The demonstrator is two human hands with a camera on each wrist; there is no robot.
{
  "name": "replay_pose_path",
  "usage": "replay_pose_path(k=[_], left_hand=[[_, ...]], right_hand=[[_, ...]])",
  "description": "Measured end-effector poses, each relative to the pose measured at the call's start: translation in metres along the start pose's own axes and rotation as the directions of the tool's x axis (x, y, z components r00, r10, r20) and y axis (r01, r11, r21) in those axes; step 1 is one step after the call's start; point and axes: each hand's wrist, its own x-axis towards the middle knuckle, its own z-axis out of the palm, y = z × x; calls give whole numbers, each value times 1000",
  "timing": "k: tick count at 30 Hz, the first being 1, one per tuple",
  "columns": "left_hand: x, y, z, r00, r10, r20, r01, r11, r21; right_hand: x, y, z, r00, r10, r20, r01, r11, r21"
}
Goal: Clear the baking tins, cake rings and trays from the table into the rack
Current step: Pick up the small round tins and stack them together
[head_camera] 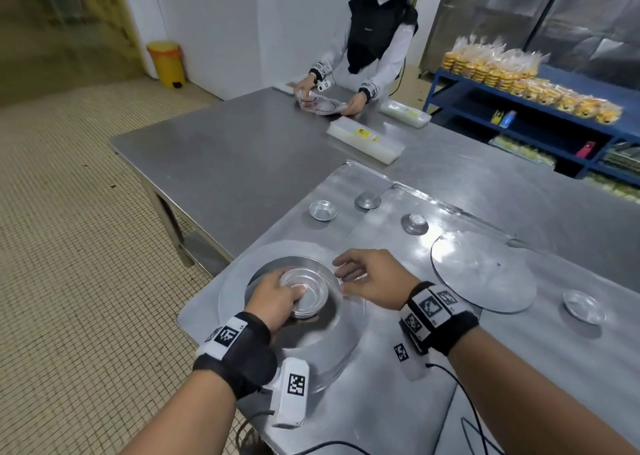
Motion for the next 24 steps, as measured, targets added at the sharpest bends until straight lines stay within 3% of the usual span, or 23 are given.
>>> replay_pose_path(k=[6,13,18,24], left_hand=[[28,17,-19,999,8,-32,-6,999,44],[66,37,-45,995,93,-29,-88,986,140],[86,45,-56,995,99,-5,-97,981,168],[103,41,-64,990,144,0,-139,957,253]], right_hand=[[88,17,-25,996,91,-15,-90,928,-360],[191,41,-22,975,213,-57,-206,793,-573],[245,56,-14,960,269,-74,-251,717,-650],[285,65,-6,947,308,-92,-297,731,-615]])
